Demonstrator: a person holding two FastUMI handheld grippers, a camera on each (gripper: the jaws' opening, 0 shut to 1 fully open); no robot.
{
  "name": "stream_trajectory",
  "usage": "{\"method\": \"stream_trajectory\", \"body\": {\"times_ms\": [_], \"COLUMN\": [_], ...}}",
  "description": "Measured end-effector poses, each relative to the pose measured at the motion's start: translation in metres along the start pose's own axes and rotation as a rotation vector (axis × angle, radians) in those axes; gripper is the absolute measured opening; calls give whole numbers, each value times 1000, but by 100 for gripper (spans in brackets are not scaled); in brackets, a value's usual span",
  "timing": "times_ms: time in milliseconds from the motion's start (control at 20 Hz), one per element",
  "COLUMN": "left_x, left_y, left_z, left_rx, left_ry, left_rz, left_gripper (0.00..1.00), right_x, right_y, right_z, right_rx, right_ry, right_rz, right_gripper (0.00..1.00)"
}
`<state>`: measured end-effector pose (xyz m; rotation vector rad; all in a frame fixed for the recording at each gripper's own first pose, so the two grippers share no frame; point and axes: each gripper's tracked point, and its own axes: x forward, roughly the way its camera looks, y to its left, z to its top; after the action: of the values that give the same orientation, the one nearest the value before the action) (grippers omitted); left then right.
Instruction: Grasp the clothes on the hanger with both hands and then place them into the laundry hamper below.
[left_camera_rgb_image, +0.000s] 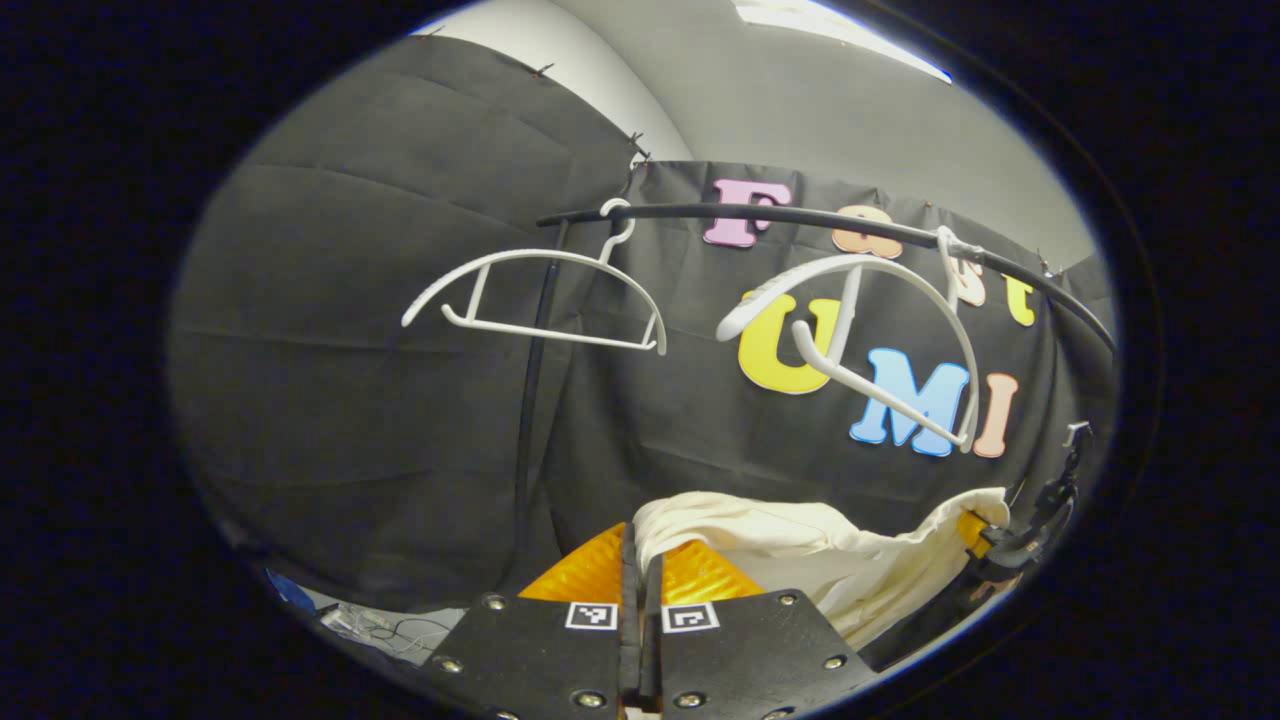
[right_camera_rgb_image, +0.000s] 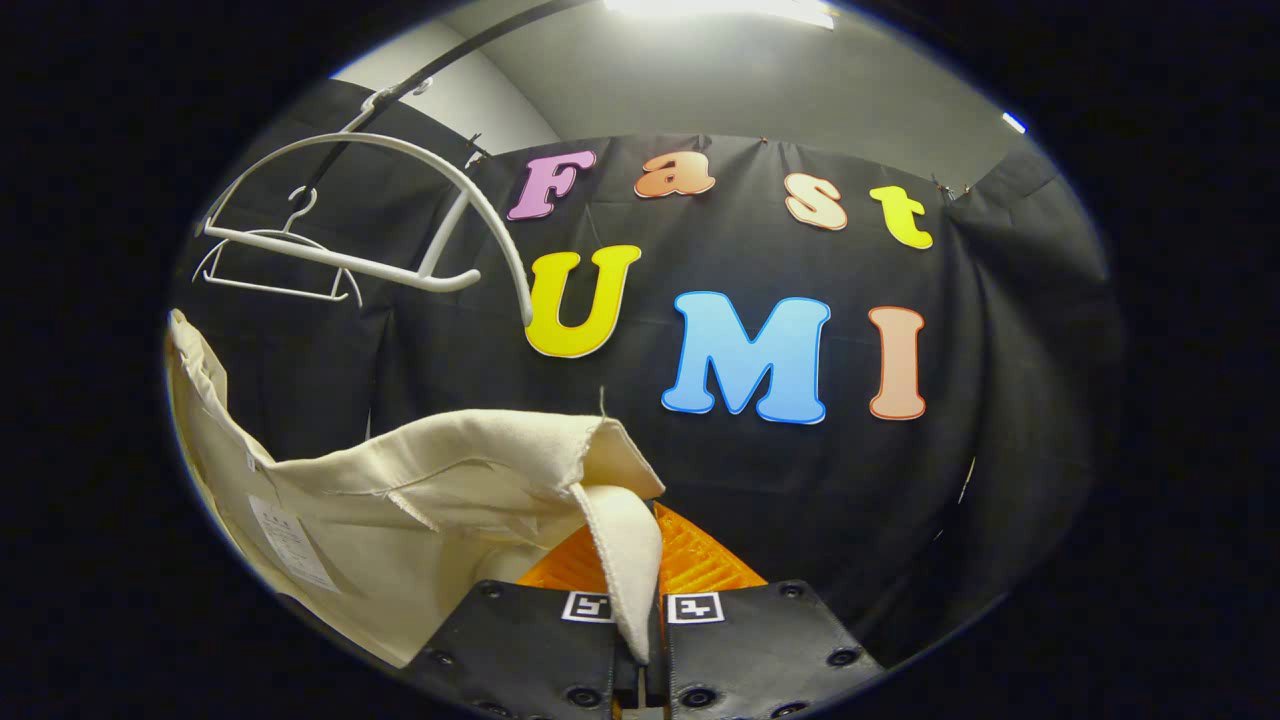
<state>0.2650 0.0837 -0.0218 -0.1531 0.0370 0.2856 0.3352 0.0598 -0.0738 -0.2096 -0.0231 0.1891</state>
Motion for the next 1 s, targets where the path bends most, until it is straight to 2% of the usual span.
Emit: {"method": "stream_trajectory", "body": {"times_ms": [250,650,1000], "left_x": [-27,-44,-46], "left_y": [3,-9,-22], "left_z": [0,-26,-71], "left_rx": [58,232,235], "left_ry": [38,131,200], "left_rz": [-58,-264,-416], "left_gripper": [1,1,1], "right_x": [-59,-155,-211], "right_y": [-5,8,51], "right_z": [4,-8,-28], "right_rx": [28,62,76], "right_ry": [54,157,234], "right_rz": [-17,-138,-141], "right_gripper": [6,6,6]}}
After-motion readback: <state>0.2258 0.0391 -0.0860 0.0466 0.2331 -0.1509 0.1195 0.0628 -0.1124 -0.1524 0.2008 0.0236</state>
